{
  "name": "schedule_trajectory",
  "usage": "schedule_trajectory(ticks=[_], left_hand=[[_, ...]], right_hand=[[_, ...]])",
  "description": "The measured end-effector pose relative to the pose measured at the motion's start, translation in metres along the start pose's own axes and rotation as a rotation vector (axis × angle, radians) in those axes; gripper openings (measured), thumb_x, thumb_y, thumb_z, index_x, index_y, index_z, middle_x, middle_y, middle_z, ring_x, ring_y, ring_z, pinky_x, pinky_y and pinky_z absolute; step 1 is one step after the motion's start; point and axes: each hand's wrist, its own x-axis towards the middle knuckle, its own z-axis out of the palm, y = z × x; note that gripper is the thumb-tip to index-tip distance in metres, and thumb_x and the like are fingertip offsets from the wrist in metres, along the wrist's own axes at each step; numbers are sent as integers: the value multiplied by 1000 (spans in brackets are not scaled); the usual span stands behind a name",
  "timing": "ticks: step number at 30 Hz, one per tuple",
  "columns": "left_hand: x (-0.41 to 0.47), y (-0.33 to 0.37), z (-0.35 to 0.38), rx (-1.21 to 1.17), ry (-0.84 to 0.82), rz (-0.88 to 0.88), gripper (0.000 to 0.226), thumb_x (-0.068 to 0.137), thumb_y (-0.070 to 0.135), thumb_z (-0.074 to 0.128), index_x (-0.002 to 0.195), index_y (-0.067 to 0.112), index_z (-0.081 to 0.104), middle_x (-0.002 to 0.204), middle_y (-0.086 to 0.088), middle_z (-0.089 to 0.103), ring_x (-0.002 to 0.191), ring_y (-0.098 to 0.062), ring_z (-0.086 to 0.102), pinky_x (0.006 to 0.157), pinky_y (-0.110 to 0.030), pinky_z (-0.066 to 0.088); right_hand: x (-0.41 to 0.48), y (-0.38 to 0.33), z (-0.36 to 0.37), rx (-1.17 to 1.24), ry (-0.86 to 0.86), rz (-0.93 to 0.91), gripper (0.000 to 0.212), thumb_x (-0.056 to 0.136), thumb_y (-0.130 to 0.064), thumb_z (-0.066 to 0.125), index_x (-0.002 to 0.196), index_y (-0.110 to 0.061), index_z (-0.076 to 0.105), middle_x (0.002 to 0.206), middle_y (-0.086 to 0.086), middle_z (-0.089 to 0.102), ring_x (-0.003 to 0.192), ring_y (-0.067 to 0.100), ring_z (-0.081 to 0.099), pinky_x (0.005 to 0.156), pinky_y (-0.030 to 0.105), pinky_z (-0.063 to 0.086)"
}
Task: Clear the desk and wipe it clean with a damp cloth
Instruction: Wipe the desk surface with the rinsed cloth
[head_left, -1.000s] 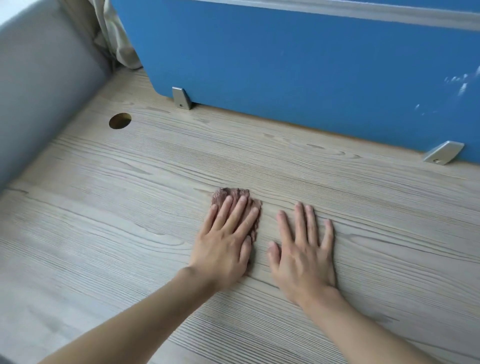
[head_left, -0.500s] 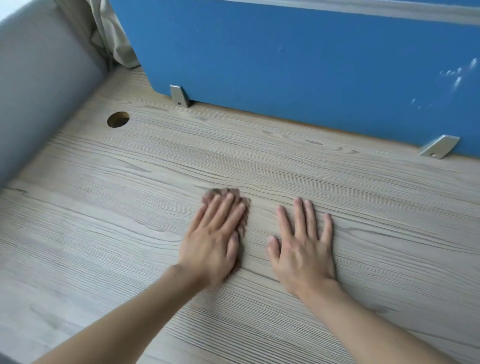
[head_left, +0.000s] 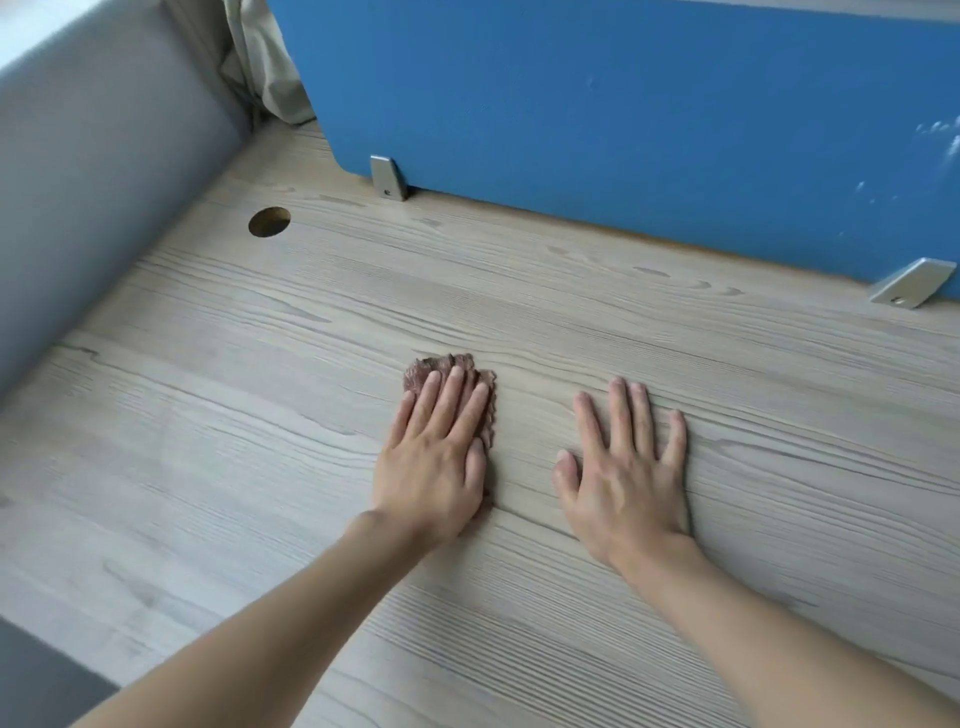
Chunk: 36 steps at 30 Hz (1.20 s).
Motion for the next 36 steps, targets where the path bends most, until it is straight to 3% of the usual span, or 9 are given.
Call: schedule_trajectory(ticks=[7, 13, 17, 22, 28, 33, 36], left_hand=[[-38, 6, 2, 6, -51, 87, 62, 99, 41, 19, 158, 37, 1, 167, 7, -3, 153, -13, -11, 124, -40, -1], [-55, 16, 2, -12, -41, 39, 63, 97, 41, 18, 159, 34, 8, 167, 4, 2, 153, -15, -7, 124, -41, 2], [-82, 3, 1, -22, -92, 175, 60, 100, 43, 18, 159, 34, 10, 167, 6, 2, 153, -15, -8, 124, -40, 1], [-57, -5, -3, -22, -47, -41, 64, 96, 44, 11, 159, 35, 6, 167, 6, -2, 153, -14, -11, 124, -38, -3], [-106, -10, -2, -41, -102, 181, 59, 102, 43, 19, 159, 35, 8, 166, 8, -1, 152, -13, -12, 124, -41, 0], [-93, -13, -2, -10, -48, -26, 61, 99, 42, 16, 159, 35, 5, 166, 6, -1, 153, -14, -11, 124, -40, 1], [-122, -3, -4, -11, -82, 52, 61, 101, 43, 17, 159, 35, 0, 166, 5, -5, 152, -16, -15, 124, -43, 0]], right_hand=[[-17, -11, -10, 2, -9, -2, 69, 93, -48, 24, 151, -16, 43, 161, 21, 28, 151, 35, 22, 116, 69, 13], [-75, -41, -6, 38, -12, -90, 66, 91, -48, 32, 150, -21, 47, 159, 21, 32, 148, 37, 29, 117, 67, 14], [-72, -42, -8, 7, -41, -76, 67, 93, -50, 29, 152, -21, 43, 161, 20, 29, 149, 37, 26, 117, 66, 13], [-72, -40, -8, -19, -40, -70, 68, 92, -49, 27, 154, -23, 40, 162, 19, 28, 150, 36, 24, 117, 66, 12], [-73, -41, -8, -12, -46, -73, 68, 91, -48, 29, 153, -22, 41, 161, 20, 27, 150, 36, 23, 117, 66, 12], [-72, -42, -8, -28, -40, -69, 68, 93, -49, 26, 154, -22, 38, 162, 19, 27, 151, 36, 22, 118, 65, 11], [-73, -42, -8, -20, -37, -76, 68, 93, -49, 26, 155, -22, 37, 162, 19, 26, 151, 36, 21, 118, 65, 11]])
